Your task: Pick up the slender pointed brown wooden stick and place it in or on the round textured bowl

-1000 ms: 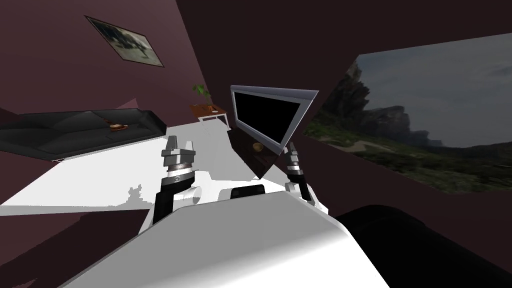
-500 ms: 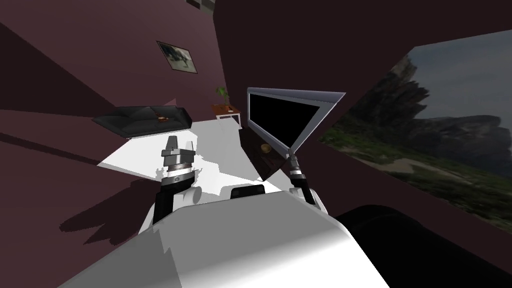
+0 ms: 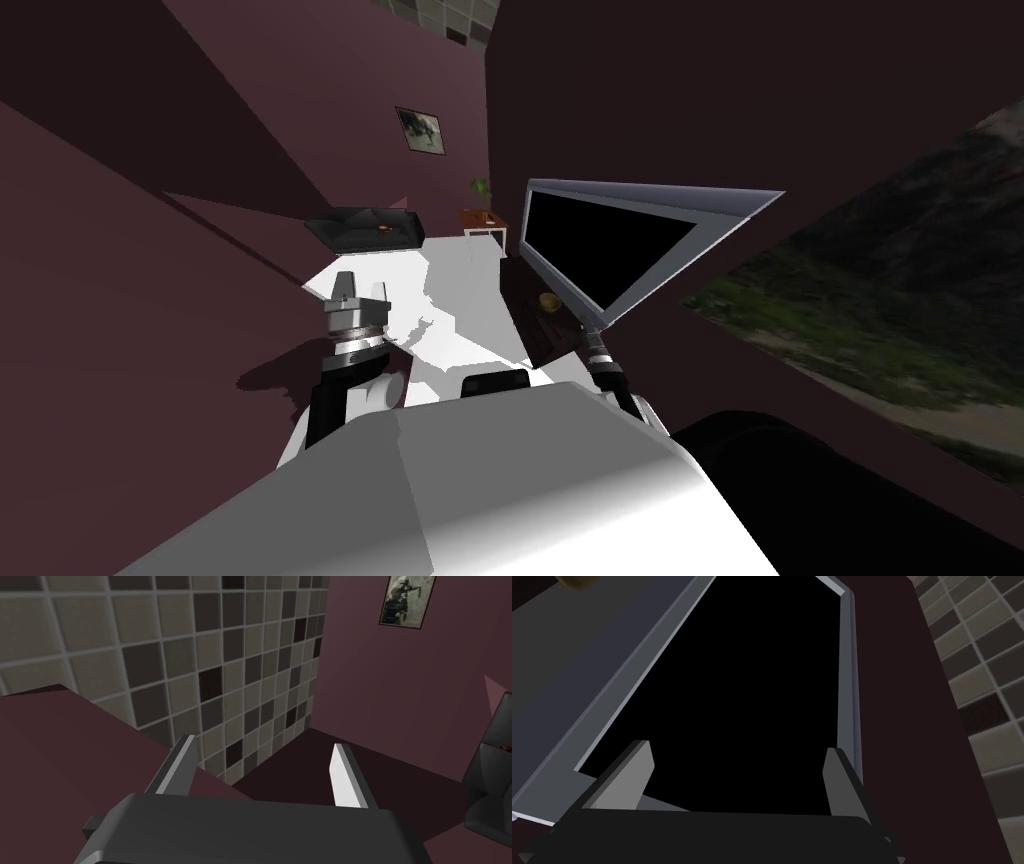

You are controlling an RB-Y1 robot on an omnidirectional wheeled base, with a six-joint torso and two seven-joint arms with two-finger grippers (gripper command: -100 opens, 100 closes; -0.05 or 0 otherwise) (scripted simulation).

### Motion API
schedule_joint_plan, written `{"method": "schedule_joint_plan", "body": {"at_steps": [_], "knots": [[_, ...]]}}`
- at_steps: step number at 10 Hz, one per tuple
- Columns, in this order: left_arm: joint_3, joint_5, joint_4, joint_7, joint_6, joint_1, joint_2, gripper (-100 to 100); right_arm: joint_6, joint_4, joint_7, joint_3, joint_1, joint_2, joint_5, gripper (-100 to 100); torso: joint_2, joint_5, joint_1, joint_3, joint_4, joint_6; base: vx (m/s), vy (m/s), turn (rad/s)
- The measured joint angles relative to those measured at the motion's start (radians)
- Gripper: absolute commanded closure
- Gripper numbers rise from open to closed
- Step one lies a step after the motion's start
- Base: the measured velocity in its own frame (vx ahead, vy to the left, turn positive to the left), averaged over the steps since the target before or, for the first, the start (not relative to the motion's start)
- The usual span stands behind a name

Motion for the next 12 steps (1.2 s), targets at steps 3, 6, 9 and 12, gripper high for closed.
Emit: {"method": "schedule_joint_plan", "body": {"at_steps": [3,6,9,12], "knots": [[0.0,0.0,0.0,0.0,0.0,0.0,0.0,0,0.035,0.023,0.015,-0.019,0.048,-0.013,0.016,-100,-0.001,0.0,0.001,0.0,0.0,0.0,-0.019,-0.02,0.357],[0.0,0.0,0.0,0.0,0.0,0.0,0.0,0,0.066,0.08,0.034,-0.037,0.087,-0.025,0.034,-100,-0.001,0.0,0.0,-0.001,0.0,0.0,-0.018,-0.027,0.401],[0.0,0.0,0.0,0.0,0.0,0.0,0.0,0,0.097,0.12,0.046,-0.055,0.128,-0.041,0.043,-100,-0.001,0.0,0.0,-0.001,0.0,0.001,-0.021,-0.034,0.385],[0.0,0.0,0.0,0.0,0.0,0.0,0.0,0,0.137,0.158,0.063,-0.065,0.174,-0.047,0.056,-100,-0.001,0.0,-0.001,-0.001,0.0,0.001,-0.022,-0.03,0.416]]}}
